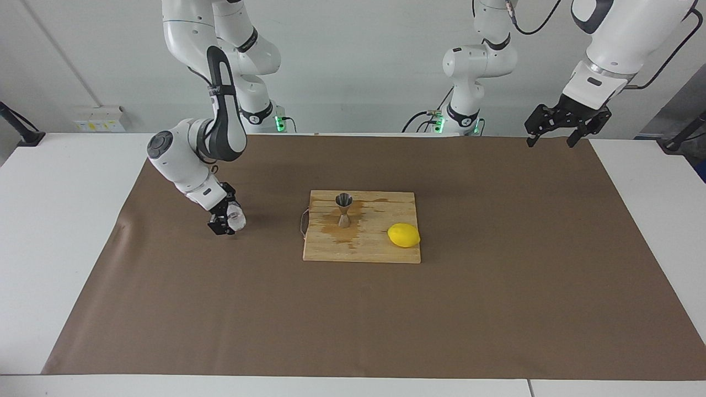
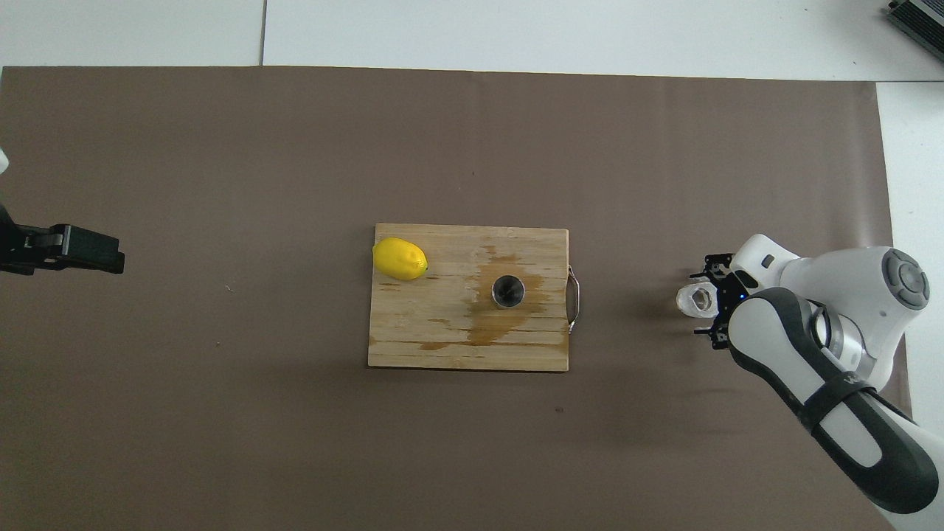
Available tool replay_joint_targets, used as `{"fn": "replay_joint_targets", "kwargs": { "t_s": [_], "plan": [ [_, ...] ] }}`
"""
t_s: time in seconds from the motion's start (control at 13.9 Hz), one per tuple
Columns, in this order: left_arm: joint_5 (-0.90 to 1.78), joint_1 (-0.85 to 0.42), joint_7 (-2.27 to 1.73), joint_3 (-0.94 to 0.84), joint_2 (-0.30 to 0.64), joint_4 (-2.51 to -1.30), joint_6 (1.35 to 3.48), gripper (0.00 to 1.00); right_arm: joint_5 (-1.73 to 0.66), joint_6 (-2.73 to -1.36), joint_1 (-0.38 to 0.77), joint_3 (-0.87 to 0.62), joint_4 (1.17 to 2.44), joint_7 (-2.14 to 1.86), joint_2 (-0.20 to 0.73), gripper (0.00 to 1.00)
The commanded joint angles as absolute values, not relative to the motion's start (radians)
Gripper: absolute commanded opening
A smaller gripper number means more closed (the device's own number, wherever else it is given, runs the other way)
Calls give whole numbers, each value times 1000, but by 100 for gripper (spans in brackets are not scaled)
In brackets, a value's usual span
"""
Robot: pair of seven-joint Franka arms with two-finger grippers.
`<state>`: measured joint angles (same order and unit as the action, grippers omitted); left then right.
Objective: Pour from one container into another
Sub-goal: 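Grasp the small white cup with the right gripper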
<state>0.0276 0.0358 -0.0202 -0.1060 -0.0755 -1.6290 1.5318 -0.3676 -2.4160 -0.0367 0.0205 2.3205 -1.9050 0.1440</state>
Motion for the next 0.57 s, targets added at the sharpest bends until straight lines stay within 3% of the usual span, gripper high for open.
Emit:
{"fn": "replay_joint_targets", "kwargs": {
  "t_s": [0.0,0.29,0.36,0.5],
  "plan": [
    [20,40,-6,-104,-84,-1625,1488,100,-400,-2430,-51,12,2327,-1945,146,92],
    [-2,35,14,-107,-87,-1629,1497,100,-400,-2430,-54,14,2327,-1965,147,74],
    [-2,32,14,-107,-90,-1637,1497,100,-400,-2428,-55,12,2327,-1965,146,66],
    [-2,38,18,-107,-100,-1660,1506,100,-402,-2425,-57,14,2326,-1965,146,41]
  ]
}}
